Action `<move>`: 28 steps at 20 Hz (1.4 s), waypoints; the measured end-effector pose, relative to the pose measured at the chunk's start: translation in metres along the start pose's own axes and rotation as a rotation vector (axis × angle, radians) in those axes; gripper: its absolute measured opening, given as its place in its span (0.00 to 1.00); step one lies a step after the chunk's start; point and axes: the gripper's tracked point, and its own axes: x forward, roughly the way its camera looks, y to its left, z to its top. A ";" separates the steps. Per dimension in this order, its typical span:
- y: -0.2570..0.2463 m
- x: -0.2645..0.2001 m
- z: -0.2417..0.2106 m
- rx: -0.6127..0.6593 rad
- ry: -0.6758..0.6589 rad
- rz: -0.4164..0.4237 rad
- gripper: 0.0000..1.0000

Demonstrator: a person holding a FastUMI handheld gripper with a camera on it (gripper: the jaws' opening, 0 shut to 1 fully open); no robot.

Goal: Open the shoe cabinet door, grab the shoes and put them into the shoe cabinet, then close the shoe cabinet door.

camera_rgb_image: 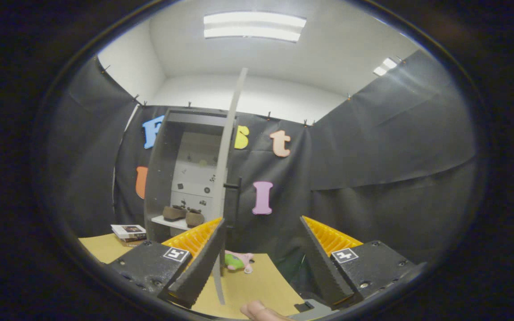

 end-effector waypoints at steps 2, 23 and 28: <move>-0.013 0.010 -0.026 0.017 0.051 0.009 1.00; 0.082 0.093 -0.153 0.029 0.304 0.126 0.91; 0.109 0.092 -0.155 0.069 0.326 0.187 0.91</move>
